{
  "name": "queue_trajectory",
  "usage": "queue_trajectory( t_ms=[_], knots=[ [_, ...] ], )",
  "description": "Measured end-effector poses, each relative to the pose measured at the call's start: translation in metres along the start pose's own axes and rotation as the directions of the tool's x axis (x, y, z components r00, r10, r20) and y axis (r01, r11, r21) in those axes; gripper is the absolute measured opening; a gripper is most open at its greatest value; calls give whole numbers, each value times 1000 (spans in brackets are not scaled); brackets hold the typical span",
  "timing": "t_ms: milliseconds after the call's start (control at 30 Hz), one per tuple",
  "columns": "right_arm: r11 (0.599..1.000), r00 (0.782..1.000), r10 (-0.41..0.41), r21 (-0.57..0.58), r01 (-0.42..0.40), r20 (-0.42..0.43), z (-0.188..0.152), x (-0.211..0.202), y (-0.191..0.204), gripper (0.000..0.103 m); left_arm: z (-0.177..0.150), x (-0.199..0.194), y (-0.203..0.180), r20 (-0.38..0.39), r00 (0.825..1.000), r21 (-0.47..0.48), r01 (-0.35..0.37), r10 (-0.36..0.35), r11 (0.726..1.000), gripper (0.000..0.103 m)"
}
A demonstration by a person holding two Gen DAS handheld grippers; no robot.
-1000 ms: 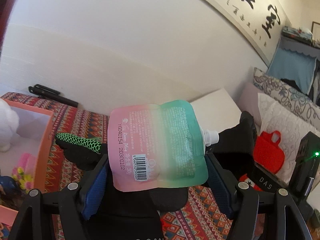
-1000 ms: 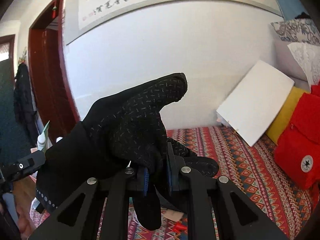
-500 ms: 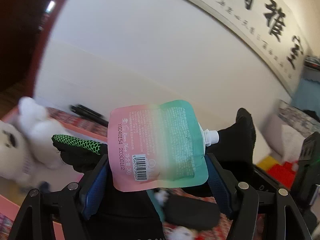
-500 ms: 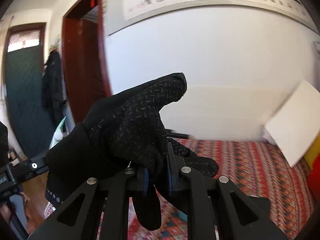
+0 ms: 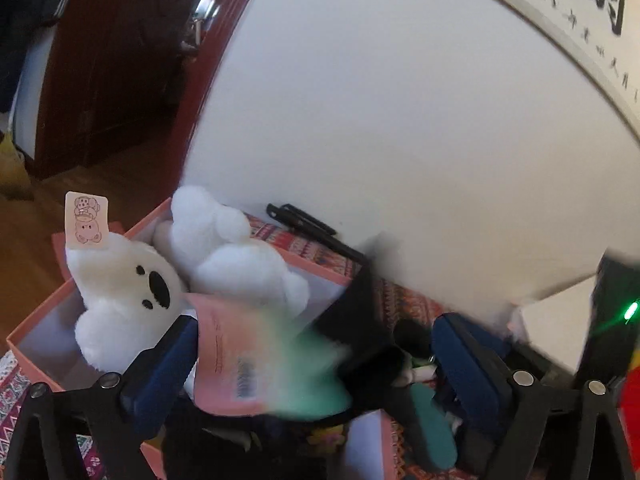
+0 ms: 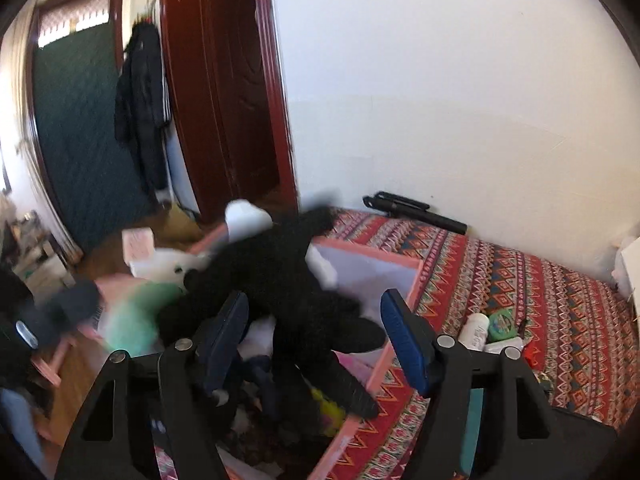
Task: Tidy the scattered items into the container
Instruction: 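Drop the pouch and glove into the pink box, opening both tools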
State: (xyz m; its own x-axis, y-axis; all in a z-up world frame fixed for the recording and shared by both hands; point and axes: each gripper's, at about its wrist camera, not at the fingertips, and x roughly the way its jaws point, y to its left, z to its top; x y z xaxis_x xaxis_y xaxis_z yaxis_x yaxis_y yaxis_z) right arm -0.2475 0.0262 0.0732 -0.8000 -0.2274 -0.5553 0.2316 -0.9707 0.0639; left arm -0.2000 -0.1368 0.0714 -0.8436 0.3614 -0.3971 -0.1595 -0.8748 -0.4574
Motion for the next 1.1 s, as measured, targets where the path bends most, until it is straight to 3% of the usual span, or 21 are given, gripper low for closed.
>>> queue_trajectory(
  t_ms=[133,300,467,667,1100],
  knots=[
    [999,1000,-2,33,2,1,-18,-4,-18,74,6,-17,-2,58,998,14,15,-16,1000,100],
    [983,997,71,169,-70,-2,-36,-18,-48,75,4,-25,-14,61,998,28,15,-17,999,100],
    [977,999,31,208,-34,16,-61,-56,-73,78,-8,-35,-39,52,998,55,35,-38,998,100],
    [955,1000,2,298,-3,5,-83,-82,-116,79,-29,-40,-80,17,999,165,33,-36,986,100],
    [886,995,-93,457,72,23,-115,-142,-201,81,-75,-21,-154,-87,994,254,83,-63,964,100]
  ],
)
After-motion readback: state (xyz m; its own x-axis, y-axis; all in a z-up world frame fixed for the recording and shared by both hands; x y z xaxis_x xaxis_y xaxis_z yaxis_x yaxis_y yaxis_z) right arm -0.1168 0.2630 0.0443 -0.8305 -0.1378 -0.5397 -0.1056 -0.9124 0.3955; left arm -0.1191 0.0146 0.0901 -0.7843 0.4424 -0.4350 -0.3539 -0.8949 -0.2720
